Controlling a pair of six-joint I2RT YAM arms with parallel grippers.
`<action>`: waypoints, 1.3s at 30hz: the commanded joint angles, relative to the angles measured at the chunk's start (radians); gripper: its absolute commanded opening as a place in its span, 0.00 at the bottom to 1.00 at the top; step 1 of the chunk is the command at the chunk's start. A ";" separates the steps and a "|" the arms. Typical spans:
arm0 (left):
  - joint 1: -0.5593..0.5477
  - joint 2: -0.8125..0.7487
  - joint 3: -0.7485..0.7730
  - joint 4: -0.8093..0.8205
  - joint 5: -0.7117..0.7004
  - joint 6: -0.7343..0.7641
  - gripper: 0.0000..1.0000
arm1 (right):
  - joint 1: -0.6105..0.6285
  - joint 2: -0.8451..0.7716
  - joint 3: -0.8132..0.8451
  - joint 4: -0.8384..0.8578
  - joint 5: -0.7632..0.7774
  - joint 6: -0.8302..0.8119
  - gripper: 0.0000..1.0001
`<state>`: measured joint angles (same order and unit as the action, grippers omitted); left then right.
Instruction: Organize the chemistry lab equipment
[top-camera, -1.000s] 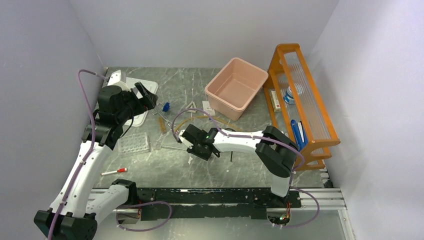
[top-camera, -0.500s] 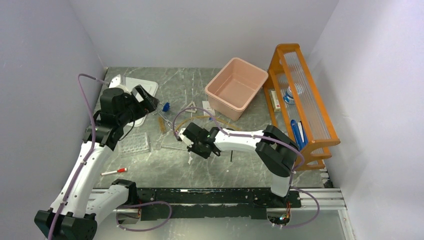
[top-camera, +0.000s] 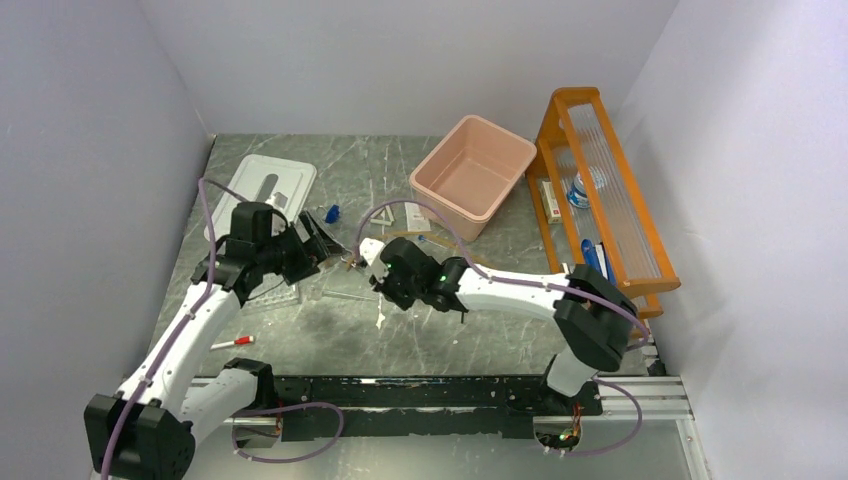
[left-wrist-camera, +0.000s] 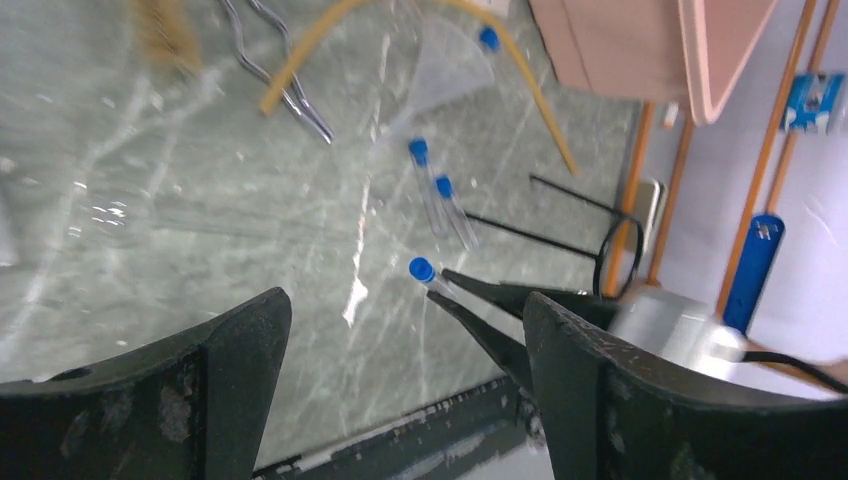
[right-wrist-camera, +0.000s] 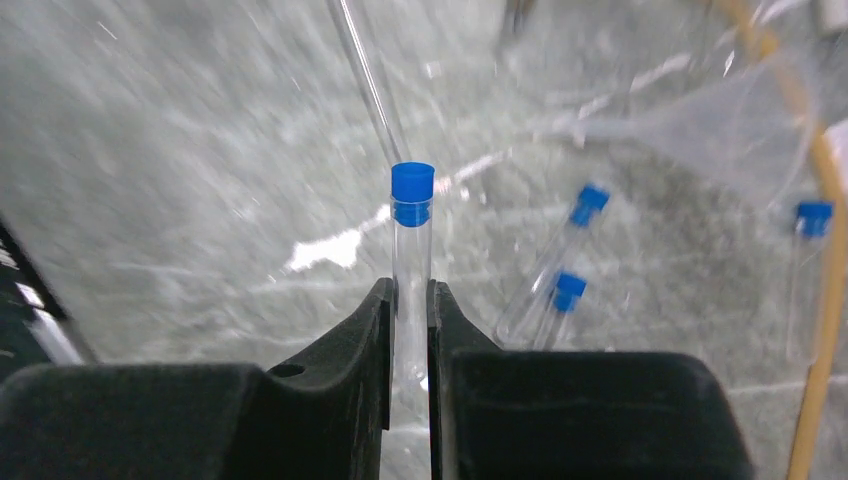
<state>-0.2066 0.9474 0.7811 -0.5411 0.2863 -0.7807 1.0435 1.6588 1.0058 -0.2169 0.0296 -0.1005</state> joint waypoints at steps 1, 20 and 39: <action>-0.001 0.045 -0.051 0.075 0.254 -0.033 0.89 | -0.003 -0.083 -0.024 0.206 -0.092 0.055 0.09; -0.031 0.184 -0.095 0.167 0.418 0.036 0.42 | -0.017 -0.076 -0.038 0.331 -0.197 0.059 0.09; -0.050 0.217 0.092 -0.079 0.050 0.187 0.05 | -0.025 -0.092 0.013 0.279 -0.096 0.097 0.77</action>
<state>-0.2516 1.1877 0.7872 -0.5060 0.5495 -0.6540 1.0267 1.6249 1.0168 0.0399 -0.1230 -0.0364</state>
